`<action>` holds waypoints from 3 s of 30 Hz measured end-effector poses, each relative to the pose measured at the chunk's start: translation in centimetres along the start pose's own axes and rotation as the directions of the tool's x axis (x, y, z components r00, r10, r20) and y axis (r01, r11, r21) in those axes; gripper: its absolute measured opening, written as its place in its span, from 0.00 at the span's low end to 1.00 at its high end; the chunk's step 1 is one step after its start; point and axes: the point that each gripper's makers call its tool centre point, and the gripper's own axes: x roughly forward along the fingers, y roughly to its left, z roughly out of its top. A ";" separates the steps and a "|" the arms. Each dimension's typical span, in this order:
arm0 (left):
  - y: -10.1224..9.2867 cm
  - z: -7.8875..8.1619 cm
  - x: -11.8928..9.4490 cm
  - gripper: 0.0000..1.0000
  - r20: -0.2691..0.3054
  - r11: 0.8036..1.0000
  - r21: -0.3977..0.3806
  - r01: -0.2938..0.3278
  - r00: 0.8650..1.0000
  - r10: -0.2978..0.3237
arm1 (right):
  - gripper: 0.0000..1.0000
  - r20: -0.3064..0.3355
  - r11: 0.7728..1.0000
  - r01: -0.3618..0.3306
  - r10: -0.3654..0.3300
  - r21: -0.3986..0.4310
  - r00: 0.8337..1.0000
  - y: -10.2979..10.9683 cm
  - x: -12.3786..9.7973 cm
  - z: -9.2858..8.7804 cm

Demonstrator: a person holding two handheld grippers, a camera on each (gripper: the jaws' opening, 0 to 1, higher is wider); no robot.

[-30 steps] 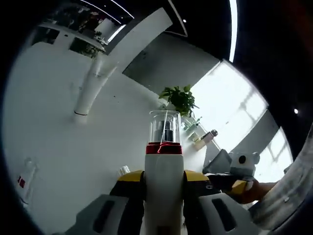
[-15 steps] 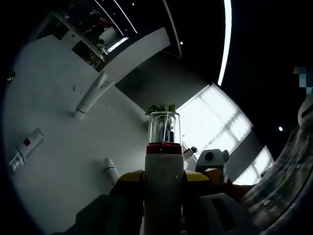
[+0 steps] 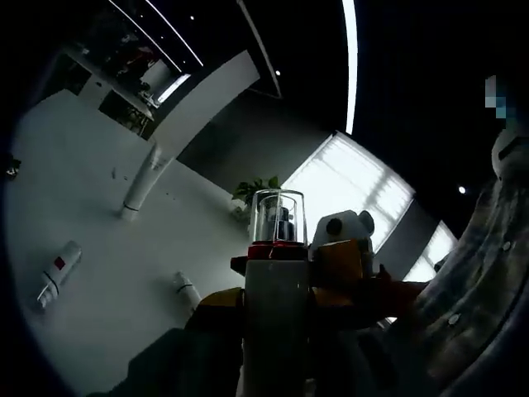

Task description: Arrange the skincare products in the storage area until every visible bottle or jar stands upright without overlapping.

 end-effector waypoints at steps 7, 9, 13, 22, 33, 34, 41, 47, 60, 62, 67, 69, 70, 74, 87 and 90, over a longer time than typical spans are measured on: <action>-0.3 0.0 -0.6 0.28 -0.012 0.999 0.053 0.010 1.000 -0.009 | 0.32 -0.070 1.000 0.004 -0.005 -0.012 0.998 0.6 0.8 -1.1; -0.4 -0.3 -0.8 0.28 -0.015 0.998 0.069 0.007 1.000 -0.006 | 0.31 -0.097 0.999 0.001 -0.005 -0.039 0.995 0.7 0.8 -1.4; -0.2 -0.8 -1.0 0.28 -0.022 0.997 0.081 0.006 1.000 -0.005 | 0.30 -0.144 0.993 -0.004 -0.013 -0.115 0.989 1.0 1.1 -2.0; 0.5 -1.3 -1.7 0.31 -0.004 0.995 0.097 -0.036 0.999 0.036 | 0.29 -0.182 0.980 -0.010 -0.027 -0.197 0.983 1.1 2.1 -3.0; 1.4 -2.0 -2.6 0.33 -0.002 0.992 0.088 -0.094 0.996 0.095 | 0.29 -0.232 0.964 -0.021 -0.043 -0.266 0.972 1.1 2.7 -3.9; 1.4 -2.1 -2.6 0.33 -0.004 0.992 0.084 -0.098 0.995 0.098 | 0.29 -0.236 0.962 -0.021 -0.046 -0.272 0.971 1.1 2.7 -4.0; 1.9 -2.5 -3.9 0.32 0.007 0.991 0.053 -0.122 0.993 0.122 | 0.29 -0.229 0.955 -0.009 -0.061 -0.295 0.971 0.9 2.8 -3.7; 2.5 -3.9 -5.0 0.32 -0.031 0.985 0.054 -0.166 0.985 0.168 | 0.29 -0.214 0.948 0.019 -0.092 -0.319 0.973 0.2 2.8 -3.0; 3.8 -5.3 -6.2 0.34 -0.037 0.970 0.014 -0.241 0.970 0.241 | 0.29 -0.188 0.900 0.079 -0.174 -0.430 0.967 -2.0 2.3 -0.1; 3.9 -5.4 -6.2 0.34 -0.037 0.969 0.009 -0.246 0.968 0.246 | 0.29 -0.183 0.893 0.088 -0.186 -0.442 0.965 -2.4 2.2 0.4; 4.0 -5.5 -6.1 0.34 -0.033 0.967 -0.001 -0.255 0.966 0.255 | 0.29 -0.150 0.879 0.127 -0.218 -0.460 0.964 -3.9 1.7 2.3; 4.1 -5.6 -6.1 0.34 -0.031 0.965 -0.008 -0.263 0.964 0.263 | 0.29 -0.135 0.868 0.138 -0.228 -0.477 0.964 -4.5 1.5 3.2; 4.1 -5.6 -6.1 0.34 -0.028 0.963 -0.023 -0.270 0.963 0.269 | 0.29 -0.132 0.863 0.146 -0.237 -0.483 0.962 -5.0 1.3 3.7; 4.4 -5.6 -5.7 0.34 -0.041 0.961 -0.028 -0.273 0.961 0.272 | 0.29 -0.115 0.850 0.170 -0.259 -0.498 0.959 -6.1 0.8 5.5; 4.6 -3.4 -5.4 0.34 -0.070 0.946 -0.040 -0.320 0.946 0.317 | 0.29 -0.036 0.849 0.242 -0.292 -0.469 0.956 -10.2 -0.2 10.0; 4.4 -3.1 -5.4 0.34 -0.063 0.939 -0.053 -0.340 0.940 0.336 | 0.29 -0.037 0.846 0.252 -0.304 -0.470 0.952 -11.5 -0.1 10.3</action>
